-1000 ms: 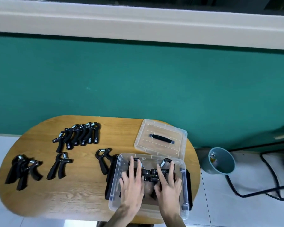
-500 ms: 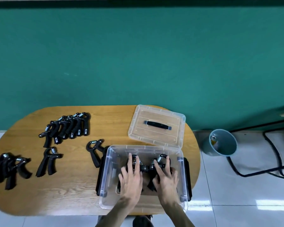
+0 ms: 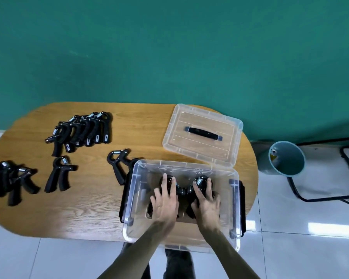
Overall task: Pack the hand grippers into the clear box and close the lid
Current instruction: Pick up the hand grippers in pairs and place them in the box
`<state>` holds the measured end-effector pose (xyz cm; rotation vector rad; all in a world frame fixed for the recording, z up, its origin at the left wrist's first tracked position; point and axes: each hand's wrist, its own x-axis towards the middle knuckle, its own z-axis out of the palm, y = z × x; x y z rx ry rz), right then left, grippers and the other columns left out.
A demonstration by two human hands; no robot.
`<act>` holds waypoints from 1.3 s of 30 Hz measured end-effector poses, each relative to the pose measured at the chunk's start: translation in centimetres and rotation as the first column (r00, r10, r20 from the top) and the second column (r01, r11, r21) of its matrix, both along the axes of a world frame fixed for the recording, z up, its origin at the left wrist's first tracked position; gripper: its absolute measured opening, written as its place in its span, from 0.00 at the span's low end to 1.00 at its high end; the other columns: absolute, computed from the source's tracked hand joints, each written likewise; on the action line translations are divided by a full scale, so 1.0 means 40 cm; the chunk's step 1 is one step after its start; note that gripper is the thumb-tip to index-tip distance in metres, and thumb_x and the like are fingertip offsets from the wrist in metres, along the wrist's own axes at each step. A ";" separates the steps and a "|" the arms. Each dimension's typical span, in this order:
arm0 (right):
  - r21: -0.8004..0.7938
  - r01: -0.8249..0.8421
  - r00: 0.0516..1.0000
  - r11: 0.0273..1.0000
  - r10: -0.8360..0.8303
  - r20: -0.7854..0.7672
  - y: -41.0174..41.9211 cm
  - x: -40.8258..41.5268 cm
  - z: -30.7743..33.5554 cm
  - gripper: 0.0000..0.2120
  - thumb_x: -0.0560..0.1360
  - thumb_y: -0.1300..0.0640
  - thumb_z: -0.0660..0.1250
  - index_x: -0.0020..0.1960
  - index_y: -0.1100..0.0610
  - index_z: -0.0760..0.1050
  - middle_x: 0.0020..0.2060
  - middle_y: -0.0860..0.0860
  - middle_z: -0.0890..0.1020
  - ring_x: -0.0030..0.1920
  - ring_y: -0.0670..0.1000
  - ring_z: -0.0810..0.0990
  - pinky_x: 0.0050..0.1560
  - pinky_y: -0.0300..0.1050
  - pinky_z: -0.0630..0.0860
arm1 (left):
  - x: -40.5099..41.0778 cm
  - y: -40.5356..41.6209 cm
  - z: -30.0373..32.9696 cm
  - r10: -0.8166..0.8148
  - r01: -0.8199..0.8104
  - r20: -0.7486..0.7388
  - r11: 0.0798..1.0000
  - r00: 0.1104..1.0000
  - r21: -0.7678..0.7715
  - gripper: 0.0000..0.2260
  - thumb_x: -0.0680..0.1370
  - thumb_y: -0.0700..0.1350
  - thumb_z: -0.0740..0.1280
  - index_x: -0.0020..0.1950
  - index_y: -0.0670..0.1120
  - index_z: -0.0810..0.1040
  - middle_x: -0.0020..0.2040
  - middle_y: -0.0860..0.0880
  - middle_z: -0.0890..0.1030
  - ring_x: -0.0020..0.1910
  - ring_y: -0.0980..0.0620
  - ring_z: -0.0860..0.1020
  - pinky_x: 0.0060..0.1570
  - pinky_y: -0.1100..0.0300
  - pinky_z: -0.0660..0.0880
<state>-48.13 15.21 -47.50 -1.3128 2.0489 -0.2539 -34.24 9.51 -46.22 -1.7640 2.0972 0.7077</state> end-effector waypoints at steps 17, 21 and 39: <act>0.033 -0.081 0.994 0.996 0.083 -0.074 -0.007 0.008 -0.092 0.43 0.78 0.69 0.64 0.80 0.39 0.48 0.77 0.47 0.26 0.74 0.70 0.59 0.69 0.66 0.66 | 0.002 -0.003 -0.081 -0.002 0.001 -0.013 0.995 1.000 -0.101 0.33 0.86 0.48 0.56 0.82 0.51 0.36 0.83 0.44 0.43 0.68 0.42 0.66 0.66 0.41 0.71; -0.021 -0.064 0.988 0.998 0.061 -0.145 -0.015 0.012 -0.060 0.31 0.82 0.54 0.63 0.80 0.40 0.54 0.82 0.52 0.40 0.70 0.68 0.66 0.62 0.65 0.71 | 0.012 -0.003 -0.082 -0.008 0.008 0.005 0.993 1.000 -0.115 0.30 0.86 0.55 0.50 0.82 0.51 0.37 0.83 0.44 0.43 0.70 0.42 0.66 0.65 0.41 0.71; -0.446 -0.349 0.923 0.824 0.219 -0.316 -0.220 0.133 0.286 0.21 0.83 0.47 0.55 0.72 0.55 0.69 0.64 0.56 0.76 0.56 0.58 0.73 0.58 0.54 0.70 | 0.197 -0.129 0.247 -0.144 -0.008 -0.241 0.843 0.960 -0.538 0.21 0.84 0.54 0.55 0.74 0.46 0.69 0.72 0.46 0.73 0.64 0.44 0.73 0.58 0.47 0.72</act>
